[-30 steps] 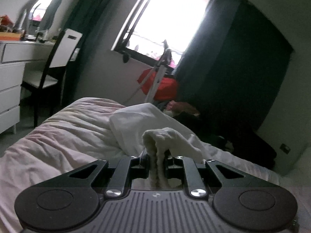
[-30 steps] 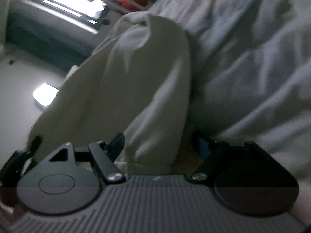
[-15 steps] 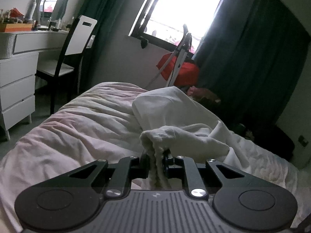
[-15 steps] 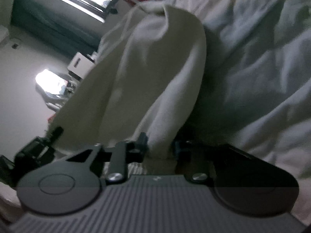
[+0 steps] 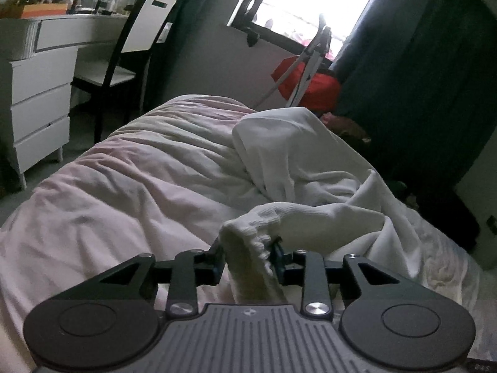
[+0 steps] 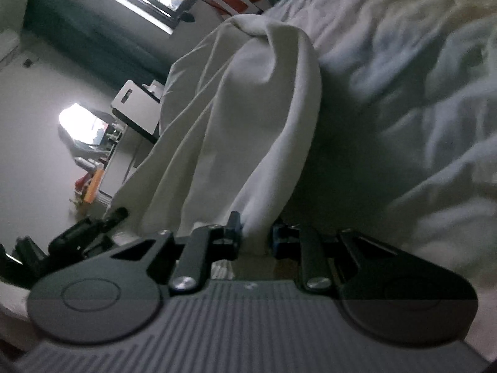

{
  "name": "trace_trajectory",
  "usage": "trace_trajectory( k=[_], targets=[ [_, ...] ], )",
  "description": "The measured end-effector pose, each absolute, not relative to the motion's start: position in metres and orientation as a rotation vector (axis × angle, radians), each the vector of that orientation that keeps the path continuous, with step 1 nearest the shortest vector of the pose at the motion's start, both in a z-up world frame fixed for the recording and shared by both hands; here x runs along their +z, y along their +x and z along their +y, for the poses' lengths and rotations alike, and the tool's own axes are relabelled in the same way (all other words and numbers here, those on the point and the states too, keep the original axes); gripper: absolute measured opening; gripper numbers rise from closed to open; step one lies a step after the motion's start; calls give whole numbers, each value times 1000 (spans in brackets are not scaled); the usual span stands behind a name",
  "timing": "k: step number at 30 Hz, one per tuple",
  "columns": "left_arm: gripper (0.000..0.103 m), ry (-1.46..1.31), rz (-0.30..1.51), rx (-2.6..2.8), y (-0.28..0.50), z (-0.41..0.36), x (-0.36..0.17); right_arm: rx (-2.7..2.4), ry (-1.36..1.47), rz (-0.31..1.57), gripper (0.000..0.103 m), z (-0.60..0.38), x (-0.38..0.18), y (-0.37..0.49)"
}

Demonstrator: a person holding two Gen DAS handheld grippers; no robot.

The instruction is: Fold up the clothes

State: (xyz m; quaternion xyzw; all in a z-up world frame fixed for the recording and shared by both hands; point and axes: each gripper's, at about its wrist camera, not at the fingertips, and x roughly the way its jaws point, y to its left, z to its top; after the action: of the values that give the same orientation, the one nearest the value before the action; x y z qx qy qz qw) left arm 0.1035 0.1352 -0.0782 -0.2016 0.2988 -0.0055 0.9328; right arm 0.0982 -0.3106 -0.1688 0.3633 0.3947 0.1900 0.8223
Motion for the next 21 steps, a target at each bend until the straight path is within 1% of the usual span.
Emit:
trace_trajectory(
  k=[2,3,4,5,6,7,8,12,14,15,16,17,18,19,21],
  targets=[
    [48,-407,610,-18,106,133,-81,404,787,838,26,-313,-169,97],
    [55,-408,610,-22,107,133,-82,402,794,836,27,-313,-170,97],
    [62,-415,611,-28,109,132,-84,399,803,836,32,-313,-171,97],
    [63,-424,621,-35,111,132,-88,400,812,837,43,-314,-173,95],
    [63,-433,632,-42,114,132,-91,406,822,835,50,-315,-176,94],
    [63,-439,643,-46,116,132,-94,409,827,831,64,-314,-177,94],
    [63,-441,650,-50,118,131,-96,412,831,826,71,-314,-179,94],
    [60,-446,648,-44,122,130,-100,411,821,804,70,-310,-185,92],
    [49,-478,659,-43,125,134,-102,415,805,827,67,-305,-191,93],
    [39,-498,668,-48,127,136,-104,418,797,841,64,-302,-194,93],
    [35,-504,669,-55,127,137,-103,424,789,861,55,-299,-197,93],
    [33,-508,667,-61,127,138,-102,427,780,873,51,-296,-199,92],
    [24,-511,665,-68,127,139,-101,421,767,864,50,-293,-199,90],
    [17,-496,651,-67,126,139,-99,418,764,854,45,-292,-198,88],
    [14,-451,568,-40,120,136,-88,419,812,824,34,-292,-194,81]
  ],
)
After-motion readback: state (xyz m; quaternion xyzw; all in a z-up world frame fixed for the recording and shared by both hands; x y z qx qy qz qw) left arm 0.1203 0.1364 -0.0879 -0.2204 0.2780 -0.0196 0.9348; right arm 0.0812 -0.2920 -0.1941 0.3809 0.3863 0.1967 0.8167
